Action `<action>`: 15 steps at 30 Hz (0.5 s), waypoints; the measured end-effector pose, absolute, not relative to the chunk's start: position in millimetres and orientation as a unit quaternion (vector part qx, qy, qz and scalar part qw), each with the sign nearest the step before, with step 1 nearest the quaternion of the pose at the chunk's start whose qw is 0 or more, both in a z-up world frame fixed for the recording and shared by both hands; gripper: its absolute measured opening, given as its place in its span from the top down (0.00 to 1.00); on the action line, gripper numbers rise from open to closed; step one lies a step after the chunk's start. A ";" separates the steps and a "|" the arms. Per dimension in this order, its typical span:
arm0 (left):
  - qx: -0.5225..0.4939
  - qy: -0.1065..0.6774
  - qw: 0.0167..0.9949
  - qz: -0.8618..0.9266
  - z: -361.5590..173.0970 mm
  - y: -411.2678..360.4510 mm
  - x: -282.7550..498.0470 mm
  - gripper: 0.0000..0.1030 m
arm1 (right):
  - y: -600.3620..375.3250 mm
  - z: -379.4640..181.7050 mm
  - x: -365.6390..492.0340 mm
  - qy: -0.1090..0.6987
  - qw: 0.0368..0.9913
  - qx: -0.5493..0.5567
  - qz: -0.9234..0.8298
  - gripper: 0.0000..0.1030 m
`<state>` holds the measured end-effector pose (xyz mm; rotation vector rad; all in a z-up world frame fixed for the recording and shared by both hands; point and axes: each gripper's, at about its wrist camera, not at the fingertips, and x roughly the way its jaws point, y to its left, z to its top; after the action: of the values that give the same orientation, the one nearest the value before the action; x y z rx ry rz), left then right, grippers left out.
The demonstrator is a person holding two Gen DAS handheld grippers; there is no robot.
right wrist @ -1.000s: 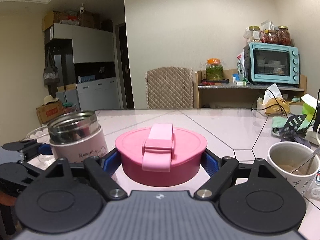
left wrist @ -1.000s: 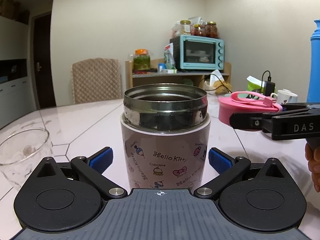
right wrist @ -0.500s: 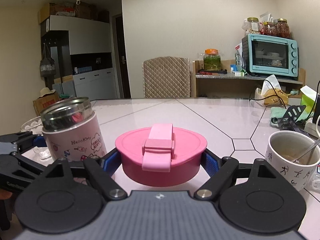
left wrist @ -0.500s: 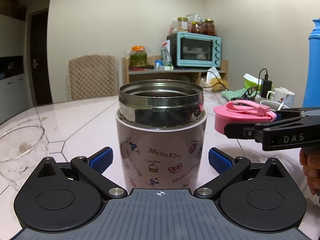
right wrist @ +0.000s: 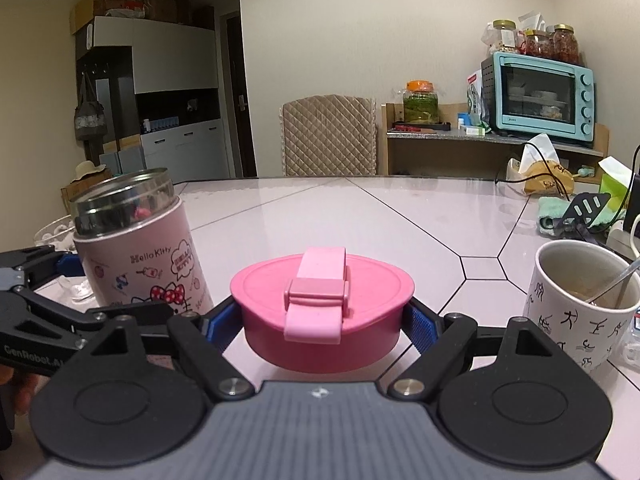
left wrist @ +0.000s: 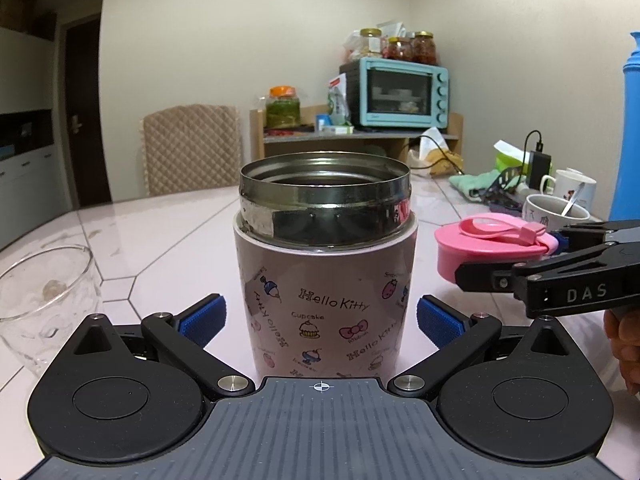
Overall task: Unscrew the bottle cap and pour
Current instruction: 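Lower the pink lid toward the table with the right gripper while the left gripper lowers the jar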
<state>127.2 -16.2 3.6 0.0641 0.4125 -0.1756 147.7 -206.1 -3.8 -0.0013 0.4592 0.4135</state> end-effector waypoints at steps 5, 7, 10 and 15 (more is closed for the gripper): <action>0.033 0.206 0.974 -0.086 3.3 -16.9 126.8 0.00 | -204.5 -7.0 149.0 0.234 0.951 -0.006 0.202 0.17; 0.033 0.207 0.974 -0.086 2.8 -16.9 126.7 0.00 | -203.7 -7.6 150.3 0.239 0.950 -0.009 0.200 0.17; 0.033 0.208 0.974 -0.085 3.3 -17.0 127.1 0.00 | -202.1 -8.3 151.4 0.245 0.949 -0.013 0.199 0.17; 0.039 0.211 0.973 -0.084 2.9 -18.1 126.7 0.00 | -199.4 -8.8 151.2 0.253 0.947 -0.019 0.197 0.17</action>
<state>126.7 -18.1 2.9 0.0778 0.4266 -0.1694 151.2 -199.4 -8.8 -0.0379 0.5147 0.4006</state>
